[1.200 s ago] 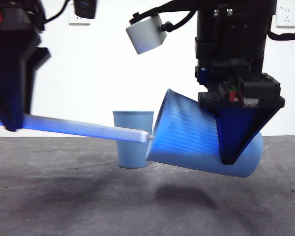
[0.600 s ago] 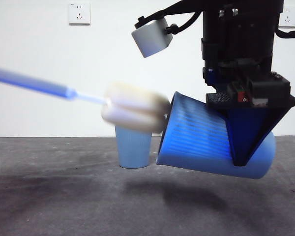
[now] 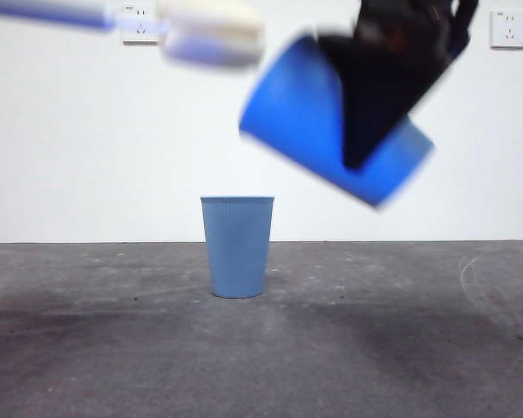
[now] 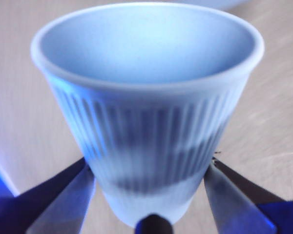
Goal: Pick up the cup brush,pick up the cup,insert the brush into the cup,clean the cup,put the cup brush back,put the cup back to the fixed position on the table
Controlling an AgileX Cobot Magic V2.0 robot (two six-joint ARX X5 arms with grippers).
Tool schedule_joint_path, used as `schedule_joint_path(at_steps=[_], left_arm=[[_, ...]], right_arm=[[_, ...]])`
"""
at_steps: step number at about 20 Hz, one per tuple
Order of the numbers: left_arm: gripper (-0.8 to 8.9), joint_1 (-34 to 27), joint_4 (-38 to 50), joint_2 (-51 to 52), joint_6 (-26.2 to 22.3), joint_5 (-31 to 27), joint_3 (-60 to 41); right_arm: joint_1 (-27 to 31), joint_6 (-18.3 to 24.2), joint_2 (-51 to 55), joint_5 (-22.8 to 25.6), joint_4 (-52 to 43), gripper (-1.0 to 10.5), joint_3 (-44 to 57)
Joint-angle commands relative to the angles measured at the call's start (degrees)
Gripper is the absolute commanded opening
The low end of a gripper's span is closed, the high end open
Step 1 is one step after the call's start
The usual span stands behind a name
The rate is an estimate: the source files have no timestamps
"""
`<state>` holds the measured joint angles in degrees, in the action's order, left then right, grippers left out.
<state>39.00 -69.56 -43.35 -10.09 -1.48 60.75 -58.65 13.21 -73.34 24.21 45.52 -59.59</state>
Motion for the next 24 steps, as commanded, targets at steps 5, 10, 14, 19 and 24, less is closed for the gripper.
schedule_joint_path(at_steps=[5, 10, 14, 19, 24], left_arm=[[-0.09, -2.4, 15.0, -1.4, 15.9, -5.7, -0.3], [-0.09, -10.6, 24.7, -8.0, 17.7, -6.4, -0.3], [-0.09, -21.0, 31.1, -17.2, 22.7, 2.7, -1.5], [-0.09, -24.2, 43.6, -25.5, 28.1, 6.4, -12.1], [-0.09, -24.0, 52.7, -33.6, 30.7, 4.6, -16.6]], right_arm=[[-0.1, -9.6, 8.1, 2.5, -3.9, -0.1, -0.3], [-0.1, -11.9, 16.0, 3.3, -5.9, -0.1, -0.3], [-0.1, -13.3, 22.8, 5.0, -7.1, -0.1, -0.3], [-0.1, -13.2, 28.4, 7.5, -6.7, -0.1, -0.3], [-0.1, -13.4, 29.1, 7.6, -6.3, -0.1, -0.3]])
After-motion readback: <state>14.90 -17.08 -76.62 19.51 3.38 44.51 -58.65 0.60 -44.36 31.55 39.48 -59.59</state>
